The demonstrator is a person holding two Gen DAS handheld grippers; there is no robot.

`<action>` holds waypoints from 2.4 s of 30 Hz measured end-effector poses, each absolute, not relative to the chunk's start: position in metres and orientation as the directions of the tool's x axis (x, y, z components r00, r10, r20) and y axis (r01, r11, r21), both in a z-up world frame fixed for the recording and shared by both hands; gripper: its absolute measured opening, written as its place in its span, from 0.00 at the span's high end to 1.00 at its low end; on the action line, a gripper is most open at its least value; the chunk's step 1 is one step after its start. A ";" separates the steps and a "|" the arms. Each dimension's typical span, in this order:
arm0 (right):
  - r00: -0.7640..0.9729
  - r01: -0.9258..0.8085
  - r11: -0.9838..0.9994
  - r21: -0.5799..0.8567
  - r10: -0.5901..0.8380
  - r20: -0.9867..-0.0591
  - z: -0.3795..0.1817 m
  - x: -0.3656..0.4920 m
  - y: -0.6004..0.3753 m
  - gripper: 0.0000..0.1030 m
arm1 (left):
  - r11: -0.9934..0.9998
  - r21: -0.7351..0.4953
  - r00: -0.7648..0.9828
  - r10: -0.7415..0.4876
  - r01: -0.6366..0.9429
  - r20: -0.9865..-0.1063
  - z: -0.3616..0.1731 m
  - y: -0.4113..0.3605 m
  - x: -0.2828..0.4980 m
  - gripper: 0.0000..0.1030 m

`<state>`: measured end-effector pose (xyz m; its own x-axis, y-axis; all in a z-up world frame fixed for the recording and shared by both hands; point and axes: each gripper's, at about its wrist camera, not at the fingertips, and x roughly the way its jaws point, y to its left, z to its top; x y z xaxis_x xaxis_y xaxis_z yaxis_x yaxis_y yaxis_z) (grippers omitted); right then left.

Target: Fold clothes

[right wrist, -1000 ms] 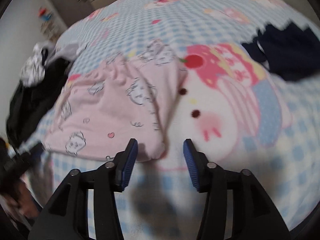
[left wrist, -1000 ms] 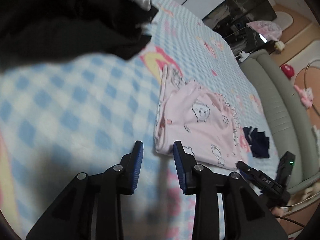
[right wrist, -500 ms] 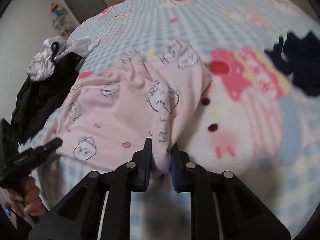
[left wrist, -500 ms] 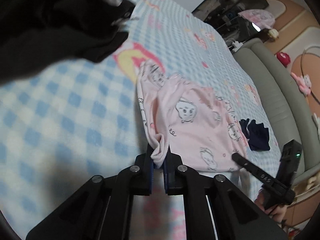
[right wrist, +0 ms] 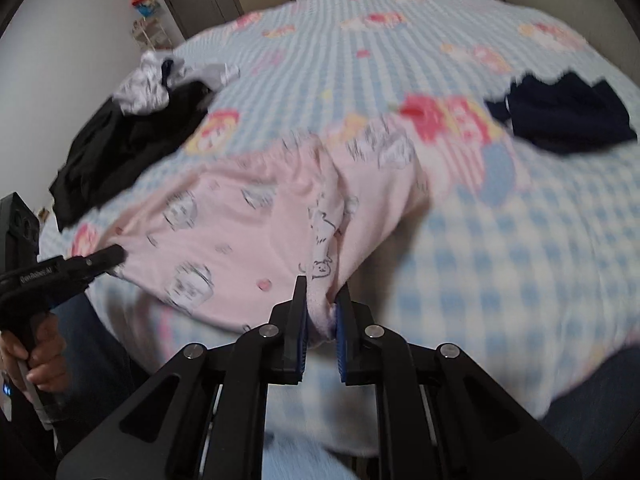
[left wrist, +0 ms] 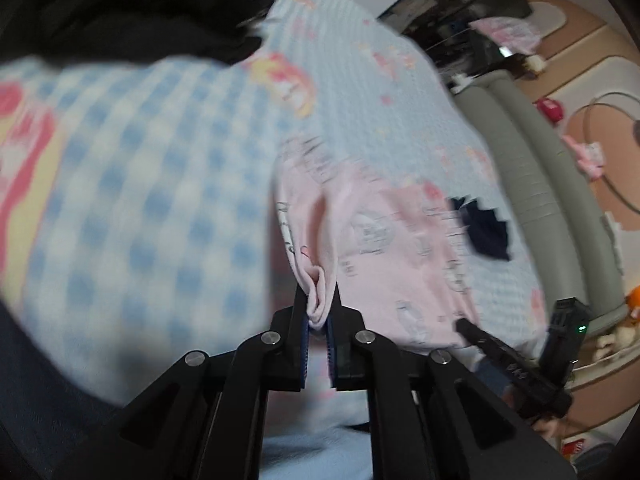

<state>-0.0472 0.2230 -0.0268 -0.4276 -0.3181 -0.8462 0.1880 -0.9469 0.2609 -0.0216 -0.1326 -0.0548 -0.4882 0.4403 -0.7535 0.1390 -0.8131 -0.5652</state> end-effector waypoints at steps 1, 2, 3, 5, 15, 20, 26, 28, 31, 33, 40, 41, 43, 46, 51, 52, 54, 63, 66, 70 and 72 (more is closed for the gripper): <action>-0.412 0.177 -0.948 0.265 -0.316 -0.855 -0.033 -0.042 0.227 0.89 | -0.822 -0.547 -0.472 0.422 0.161 -0.774 -0.062 -0.134 -0.018 0.90; -0.397 0.156 -0.952 0.264 -0.306 -0.866 -0.040 -0.040 0.231 0.89 | -0.825 -0.539 -0.470 0.413 0.169 -0.780 -0.061 -0.137 -0.016 0.90; -0.380 0.125 -0.958 0.259 -0.288 -0.879 -0.048 -0.042 0.236 0.86 | -0.829 -0.530 -0.468 0.403 0.177 -0.787 -0.061 -0.140 -0.014 0.89; -0.372 0.070 -0.953 0.296 -0.300 -0.878 -0.052 -0.043 0.249 0.76 | -0.838 -0.512 -0.465 0.382 0.190 -0.799 -0.059 -0.146 -0.011 0.89; -0.456 0.129 -0.971 0.201 -0.238 -0.858 -0.018 -0.038 0.248 0.70 | -0.901 -0.427 -0.523 0.400 -0.075 -0.753 -0.025 -0.085 -0.031 0.78; -0.358 0.139 -0.969 0.205 -0.242 -0.902 -0.059 -0.041 0.222 0.68 | -0.940 -0.336 -0.459 0.323 -0.057 -0.828 -0.053 -0.068 -0.041 0.73; -0.374 0.127 -0.975 0.184 -0.219 -0.901 -0.056 -0.035 0.235 0.68 | -0.926 -0.376 -0.455 0.343 -0.018 -0.822 -0.066 -0.083 -0.042 0.74; -0.390 0.118 -0.984 0.133 -0.169 -0.905 -0.051 -0.034 0.237 0.65 | -0.916 -0.400 -0.450 0.362 -0.011 -0.816 -0.070 -0.088 -0.042 0.73; -0.416 0.099 -0.994 0.043 -0.081 -0.906 -0.043 -0.031 0.239 0.64 | -0.927 -0.375 -0.465 0.344 -0.026 -0.816 -0.062 -0.082 -0.041 0.73; -0.446 0.107 -0.994 0.022 -0.068 -0.893 -0.030 -0.033 0.240 0.64 | -0.933 -0.358 -0.475 0.331 -0.036 -0.815 -0.057 -0.078 -0.040 0.70; -0.523 0.315 -0.949 0.005 -0.177 -0.834 0.017 -0.072 0.192 0.56 | -0.935 -0.314 -0.537 0.351 -0.162 -0.767 -0.019 -0.061 -0.081 0.59; -0.520 0.353 -0.936 -0.007 -0.190 -0.833 0.018 -0.080 0.176 0.56 | -0.936 -0.301 -0.535 0.351 -0.182 -0.769 -0.018 -0.057 -0.089 0.59; -0.487 0.419 -0.908 0.012 -0.236 -0.841 0.009 -0.096 0.145 0.56 | -0.940 -0.266 -0.528 0.341 -0.215 -0.778 -0.022 -0.046 -0.104 0.59; -0.449 0.442 -0.897 0.010 -0.230 -0.864 -0.019 -0.106 0.114 0.56 | -0.954 -0.201 -0.518 0.291 -0.223 -0.804 -0.037 -0.037 -0.118 0.59; -0.441 0.363 -0.932 -0.005 -0.166 -0.882 -0.054 -0.117 0.119 0.57 | -0.977 -0.172 -0.524 0.212 -0.125 -0.825 -0.057 -0.072 -0.121 0.57; -0.450 0.338 -0.941 -0.005 -0.157 -0.879 -0.054 -0.115 0.127 0.58 | -0.969 -0.224 -0.521 0.244 -0.103 -0.818 -0.058 -0.085 -0.119 0.57; -0.467 0.298 -0.954 -0.026 -0.122 -0.876 -0.052 -0.113 0.142 0.64 | -0.972 -0.231 -0.539 0.217 -0.042 -0.814 -0.057 -0.105 -0.115 0.57; -0.512 0.247 -0.968 0.048 -0.173 -0.841 -0.017 -0.094 0.173 0.56 | -0.921 -0.377 -0.575 0.361 -0.097 -0.735 -0.034 -0.106 -0.082 0.58; -0.493 0.292 -0.953 0.080 -0.221 -0.841 -0.025 -0.088 0.150 0.55 | -0.948 -0.303 -0.513 0.309 -0.098 -0.801 -0.049 -0.082 -0.076 0.58; -0.437 0.308 -0.951 0.013 -0.154 -0.886 -0.054 -0.080 0.131 0.56 | -0.964 -0.264 -0.486 0.242 -0.024 -0.839 -0.060 -0.093 -0.070 0.64; -0.446 0.285 -0.959 -0.004 -0.129 -0.886 -0.055 -0.077 0.138 0.57 | -0.951 -0.308 -0.510 0.251 0.028 -0.823 -0.057 -0.109 -0.063 0.66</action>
<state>-0.0766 0.1384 -0.0549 -0.4461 -0.1292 -0.8856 0.2848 -0.9586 -0.0036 -0.0633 -0.1092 -0.0574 -0.5099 0.2511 -0.8228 0.0279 -0.9511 -0.3075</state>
